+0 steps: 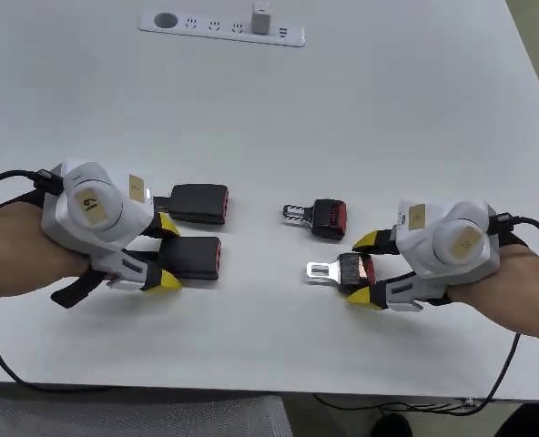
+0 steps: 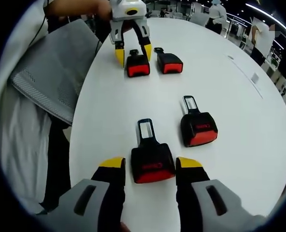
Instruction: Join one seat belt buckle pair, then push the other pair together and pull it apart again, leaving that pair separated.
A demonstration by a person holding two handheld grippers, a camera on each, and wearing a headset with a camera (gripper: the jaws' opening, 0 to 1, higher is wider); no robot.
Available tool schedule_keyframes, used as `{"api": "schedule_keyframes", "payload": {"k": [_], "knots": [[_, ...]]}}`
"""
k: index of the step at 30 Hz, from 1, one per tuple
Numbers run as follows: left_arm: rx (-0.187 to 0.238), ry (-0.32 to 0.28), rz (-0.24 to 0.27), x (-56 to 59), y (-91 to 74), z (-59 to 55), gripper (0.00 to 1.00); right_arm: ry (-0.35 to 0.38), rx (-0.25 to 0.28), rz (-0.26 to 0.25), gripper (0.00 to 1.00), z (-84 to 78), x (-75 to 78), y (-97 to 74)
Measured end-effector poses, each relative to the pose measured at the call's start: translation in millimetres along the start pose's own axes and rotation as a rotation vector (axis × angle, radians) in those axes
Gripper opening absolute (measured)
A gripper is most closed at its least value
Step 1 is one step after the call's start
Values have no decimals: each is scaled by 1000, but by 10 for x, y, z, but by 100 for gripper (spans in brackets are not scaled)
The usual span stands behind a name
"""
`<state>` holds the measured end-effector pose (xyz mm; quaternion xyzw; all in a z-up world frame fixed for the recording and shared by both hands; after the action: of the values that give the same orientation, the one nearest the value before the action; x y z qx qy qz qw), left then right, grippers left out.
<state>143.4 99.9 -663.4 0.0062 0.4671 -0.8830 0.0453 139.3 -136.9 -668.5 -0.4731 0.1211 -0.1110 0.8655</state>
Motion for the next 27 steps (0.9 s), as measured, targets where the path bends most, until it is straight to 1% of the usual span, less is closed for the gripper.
{"api": "schedule_keyframes", "payload": {"k": [2,4,7,8,10,13,18,27], "knots": [[-6,20,-5,-15,24,-22,37,-8,-9,6,39,-20,15,19],[-10,32,-10,-31,31,-6,35,-12,-16,12,38,-28,28,20],[-12,49,-21,-25,36,9,35,-16,-16,17,36,-31,57,8],[-14,51,-24,-19,44,16,34,-21,-18,22,34,-26,43,6],[-26,73,-24,-19,48,-8,34,-30,-21,27,34,-27,42,5],[-16,81,-33,-23,47,0,34,-64,-33,26,34,-33,43,2],[-2,111,-41,-15,46,10,34,-74,-38,30,34,-34,47,5],[-4,117,-46,-13,39,-10,34,-69,-46,24,34,-25,28,5]]}}
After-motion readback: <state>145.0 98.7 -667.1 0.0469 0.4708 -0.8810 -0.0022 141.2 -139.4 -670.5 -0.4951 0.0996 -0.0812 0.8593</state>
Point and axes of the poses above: the centre of the closed fingertips' face, and the gripper's own axes: y roughly forward along the fingers, x roughly to its right, z roughly out of its top, the point moved 3 cm from there along -y, roughly backward along the fingers, and after that the axes turned 10 degrees about y, right-handed, at the moved point
